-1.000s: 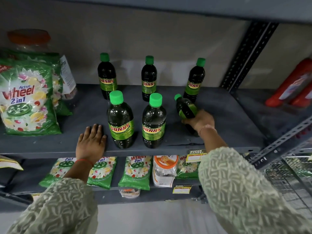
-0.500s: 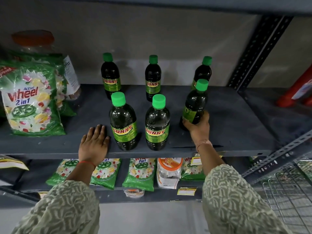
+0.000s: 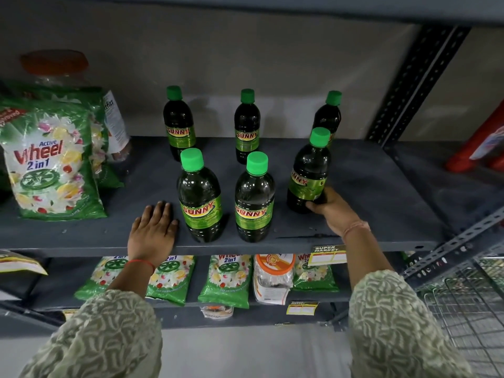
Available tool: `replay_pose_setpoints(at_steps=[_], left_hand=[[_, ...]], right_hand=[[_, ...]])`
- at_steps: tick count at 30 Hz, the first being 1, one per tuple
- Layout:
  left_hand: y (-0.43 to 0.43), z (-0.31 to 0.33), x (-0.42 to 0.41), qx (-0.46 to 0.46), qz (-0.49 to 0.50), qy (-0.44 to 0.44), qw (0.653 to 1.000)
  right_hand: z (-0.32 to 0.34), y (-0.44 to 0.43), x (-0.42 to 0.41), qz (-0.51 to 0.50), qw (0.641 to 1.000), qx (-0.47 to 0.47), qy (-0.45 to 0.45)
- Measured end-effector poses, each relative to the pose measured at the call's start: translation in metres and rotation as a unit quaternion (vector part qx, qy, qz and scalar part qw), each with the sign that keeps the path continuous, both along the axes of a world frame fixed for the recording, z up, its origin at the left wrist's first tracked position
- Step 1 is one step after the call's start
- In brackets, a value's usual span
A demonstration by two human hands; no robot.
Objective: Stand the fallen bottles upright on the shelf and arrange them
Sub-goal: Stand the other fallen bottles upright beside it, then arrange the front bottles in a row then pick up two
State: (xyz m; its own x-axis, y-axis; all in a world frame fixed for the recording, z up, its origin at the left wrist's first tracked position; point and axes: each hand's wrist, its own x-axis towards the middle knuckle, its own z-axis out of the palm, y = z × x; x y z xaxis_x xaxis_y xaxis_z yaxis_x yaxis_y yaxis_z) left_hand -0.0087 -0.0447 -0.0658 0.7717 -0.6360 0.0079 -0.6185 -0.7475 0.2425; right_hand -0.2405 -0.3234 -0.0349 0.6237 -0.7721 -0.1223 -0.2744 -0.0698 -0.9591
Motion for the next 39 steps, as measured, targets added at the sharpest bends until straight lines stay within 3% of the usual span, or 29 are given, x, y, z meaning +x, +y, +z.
replay_pose_setpoints(at_steps=[2, 4, 7, 11, 16, 20, 22, 26, 39], left_hand=[[0.0, 0.0, 0.0, 0.002, -0.001, -0.001, 1.0], [0.001, -0.001, 0.001, 0.005, -0.001, -0.001, 1.0], [0.001, -0.002, 0.002, 0.007, 0.0, -0.002, 1.0], [0.001, -0.002, 0.002, 0.004, -0.002, -0.003, 1.0], [0.001, -0.001, 0.002, 0.013, -0.002, 0.001, 1.0], [0.0, -0.003, 0.002, 0.011, -0.001, -0.003, 1.0], [0.001, -0.003, 0.002, 0.009, -0.001, -0.002, 1.0], [0.001, -0.002, 0.001, 0.01, -0.002, -0.002, 1.0], [0.001, -0.003, 0.003, 0.003, -0.015, 0.005, 1.0]], right_hand=[[-0.004, -0.001, 0.003, 0.003, 0.999, -0.027, 0.031], [-0.003, 0.011, 0.009, -0.058, 0.992, -0.091, 0.072], [-0.004, 0.017, 0.01, -0.114, 0.99, -0.085, 0.02], [0.002, 0.007, -0.003, -0.031, 1.0, -0.006, 0.003], [-0.005, 0.01, -0.01, 0.018, 1.0, -0.005, 0.005], [-0.01, 0.032, 0.007, -0.129, 0.987, -0.081, -0.04], [-0.009, 0.038, 0.019, -0.191, 0.973, -0.128, -0.016], [-0.01, 0.04, 0.023, -0.165, 0.971, -0.167, 0.039], [-0.025, 0.093, -0.021, -0.138, 0.969, -0.2, 0.038]])
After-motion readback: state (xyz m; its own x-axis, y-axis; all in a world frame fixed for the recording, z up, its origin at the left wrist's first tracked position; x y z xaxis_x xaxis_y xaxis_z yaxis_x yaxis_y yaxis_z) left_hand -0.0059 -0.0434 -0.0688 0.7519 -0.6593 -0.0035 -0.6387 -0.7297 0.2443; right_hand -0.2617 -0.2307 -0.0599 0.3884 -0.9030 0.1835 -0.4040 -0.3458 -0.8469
